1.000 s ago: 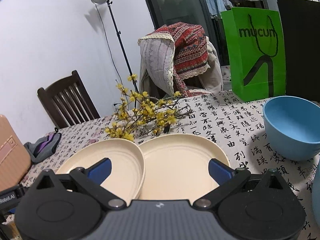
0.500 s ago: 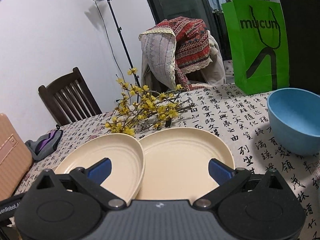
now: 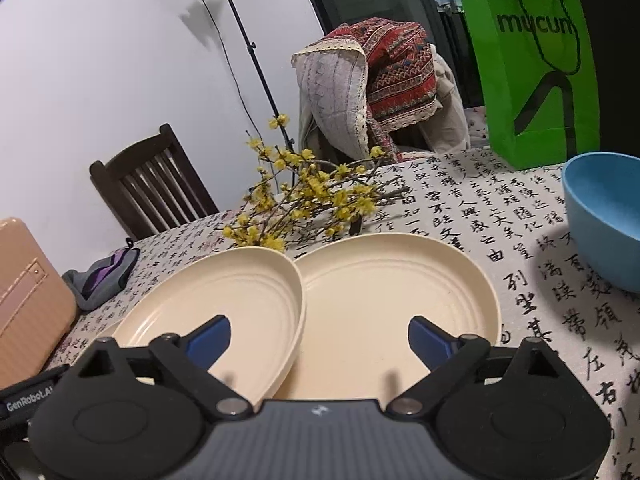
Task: Organize plates and bowls
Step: 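Lower both tools onto the rims of the cream plates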
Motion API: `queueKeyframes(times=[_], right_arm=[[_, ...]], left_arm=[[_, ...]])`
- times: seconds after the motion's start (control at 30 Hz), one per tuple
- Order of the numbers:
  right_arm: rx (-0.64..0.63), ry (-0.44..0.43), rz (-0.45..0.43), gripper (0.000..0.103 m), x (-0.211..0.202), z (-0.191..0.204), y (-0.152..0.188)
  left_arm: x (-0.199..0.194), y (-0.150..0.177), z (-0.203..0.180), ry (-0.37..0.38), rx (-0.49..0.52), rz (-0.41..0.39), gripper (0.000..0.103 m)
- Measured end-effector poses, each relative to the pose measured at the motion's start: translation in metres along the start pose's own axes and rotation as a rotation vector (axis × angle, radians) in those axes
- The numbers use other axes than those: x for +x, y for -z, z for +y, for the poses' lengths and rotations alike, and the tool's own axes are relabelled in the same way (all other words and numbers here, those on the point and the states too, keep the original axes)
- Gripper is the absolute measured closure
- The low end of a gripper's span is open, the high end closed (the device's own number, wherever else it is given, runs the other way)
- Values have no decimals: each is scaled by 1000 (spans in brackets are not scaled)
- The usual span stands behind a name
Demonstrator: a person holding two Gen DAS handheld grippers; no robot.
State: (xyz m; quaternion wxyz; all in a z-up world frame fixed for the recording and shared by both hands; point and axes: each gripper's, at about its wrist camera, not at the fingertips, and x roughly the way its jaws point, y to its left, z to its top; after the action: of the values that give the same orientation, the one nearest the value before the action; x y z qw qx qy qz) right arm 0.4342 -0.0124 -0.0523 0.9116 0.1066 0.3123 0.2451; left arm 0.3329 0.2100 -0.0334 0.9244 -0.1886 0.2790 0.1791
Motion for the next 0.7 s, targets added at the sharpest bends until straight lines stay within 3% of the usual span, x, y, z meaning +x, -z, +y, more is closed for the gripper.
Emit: queueKeyframes(times=[0.3,0.6,0.7], right_arm=[[21,-16,13,10,5,-1,3],[35,-1,27,11,15,-2,6],[52,-2,32,17,18,-5,7]], left_arm=[[8,-1,10,24,-65,24,0],[12,0,9,14,-56,18,0],[15,0,11,9,-72,24,0]])
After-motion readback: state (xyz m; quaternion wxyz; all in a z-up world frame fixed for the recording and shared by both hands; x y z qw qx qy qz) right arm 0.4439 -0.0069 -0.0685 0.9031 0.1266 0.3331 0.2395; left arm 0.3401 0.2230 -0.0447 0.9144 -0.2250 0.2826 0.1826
